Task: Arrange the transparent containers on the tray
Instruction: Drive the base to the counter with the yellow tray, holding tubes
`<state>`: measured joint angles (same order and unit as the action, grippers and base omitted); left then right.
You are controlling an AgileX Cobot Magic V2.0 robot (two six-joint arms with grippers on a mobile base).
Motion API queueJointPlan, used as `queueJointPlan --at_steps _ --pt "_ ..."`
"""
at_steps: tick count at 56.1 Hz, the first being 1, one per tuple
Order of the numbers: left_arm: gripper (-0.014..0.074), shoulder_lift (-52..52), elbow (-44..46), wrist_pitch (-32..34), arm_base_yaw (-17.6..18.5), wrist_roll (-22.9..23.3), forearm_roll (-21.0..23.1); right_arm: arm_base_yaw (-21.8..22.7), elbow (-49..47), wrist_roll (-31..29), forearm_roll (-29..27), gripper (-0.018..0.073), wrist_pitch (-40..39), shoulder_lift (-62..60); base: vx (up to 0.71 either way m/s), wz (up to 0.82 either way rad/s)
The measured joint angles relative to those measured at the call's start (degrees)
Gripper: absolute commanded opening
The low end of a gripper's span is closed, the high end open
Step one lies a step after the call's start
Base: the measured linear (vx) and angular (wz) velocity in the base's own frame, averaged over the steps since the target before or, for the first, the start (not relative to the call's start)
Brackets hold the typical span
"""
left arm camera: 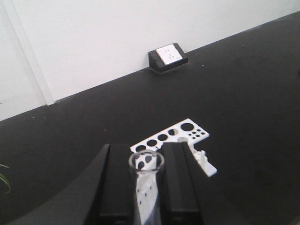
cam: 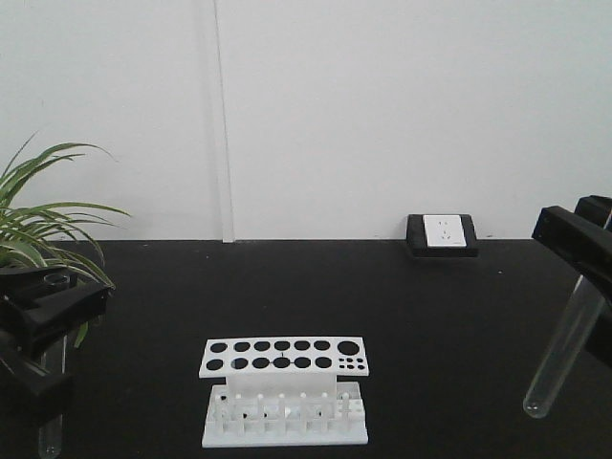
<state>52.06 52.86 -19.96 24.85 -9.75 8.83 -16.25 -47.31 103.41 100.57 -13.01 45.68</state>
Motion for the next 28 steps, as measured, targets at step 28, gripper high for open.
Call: queueJointPlan --at_steps 28 --pt "-0.0001 1.34 0.00 -0.01 0.00 0.00 0.06 0.00 0.00 0.00 0.00 -0.0013 0.00 0.12 -0.23 0.03"
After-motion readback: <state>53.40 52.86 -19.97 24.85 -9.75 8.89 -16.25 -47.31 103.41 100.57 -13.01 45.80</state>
